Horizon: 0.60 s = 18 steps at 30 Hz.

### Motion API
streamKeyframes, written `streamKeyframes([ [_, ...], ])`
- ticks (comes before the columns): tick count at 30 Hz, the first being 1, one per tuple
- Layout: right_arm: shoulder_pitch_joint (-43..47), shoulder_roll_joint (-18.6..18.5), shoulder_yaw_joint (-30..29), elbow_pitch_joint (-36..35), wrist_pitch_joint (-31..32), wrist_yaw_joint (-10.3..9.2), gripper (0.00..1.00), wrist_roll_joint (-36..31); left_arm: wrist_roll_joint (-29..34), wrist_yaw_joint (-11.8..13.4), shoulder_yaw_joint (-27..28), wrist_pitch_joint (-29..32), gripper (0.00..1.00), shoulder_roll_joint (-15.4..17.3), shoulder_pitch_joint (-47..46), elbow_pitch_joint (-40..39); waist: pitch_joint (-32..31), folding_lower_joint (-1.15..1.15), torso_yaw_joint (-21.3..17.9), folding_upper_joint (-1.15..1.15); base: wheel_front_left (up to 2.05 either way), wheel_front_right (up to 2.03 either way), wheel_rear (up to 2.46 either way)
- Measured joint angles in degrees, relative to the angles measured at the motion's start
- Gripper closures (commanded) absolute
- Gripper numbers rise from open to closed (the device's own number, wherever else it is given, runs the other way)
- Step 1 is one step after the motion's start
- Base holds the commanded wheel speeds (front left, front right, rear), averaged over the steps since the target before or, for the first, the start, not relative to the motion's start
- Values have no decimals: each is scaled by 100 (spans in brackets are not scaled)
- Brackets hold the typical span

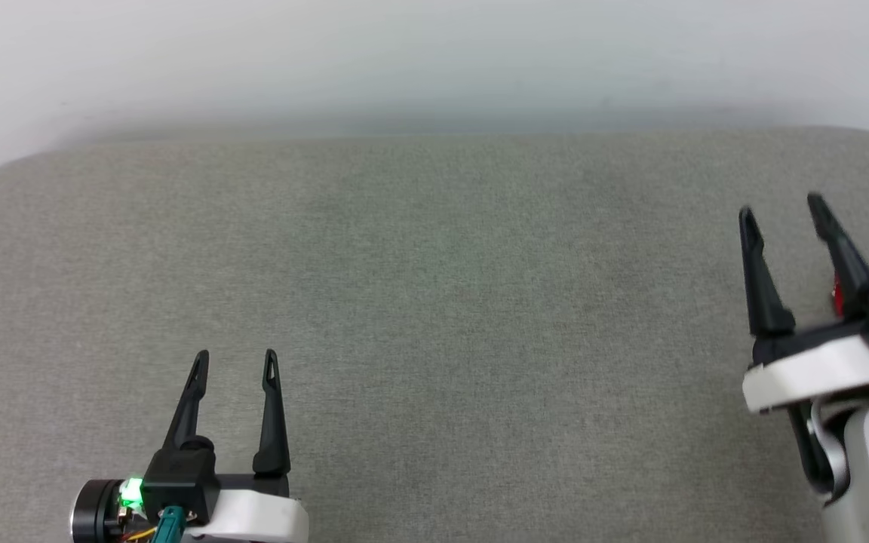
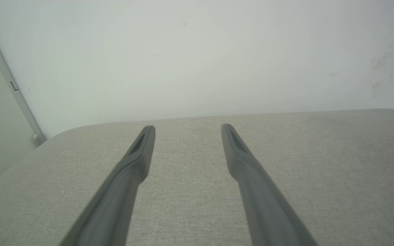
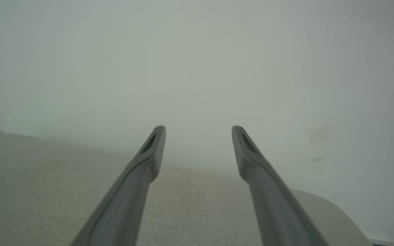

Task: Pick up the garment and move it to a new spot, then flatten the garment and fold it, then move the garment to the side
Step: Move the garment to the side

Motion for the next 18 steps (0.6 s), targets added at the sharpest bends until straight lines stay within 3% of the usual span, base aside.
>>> streamKeyframes([
  [18, 2086, 694, -513, -857, -1, -2, 0, 230, 1, -116, 10, 0, 0, -45, 457, 135, -632, 0, 210, 0, 0, 0, 0],
])
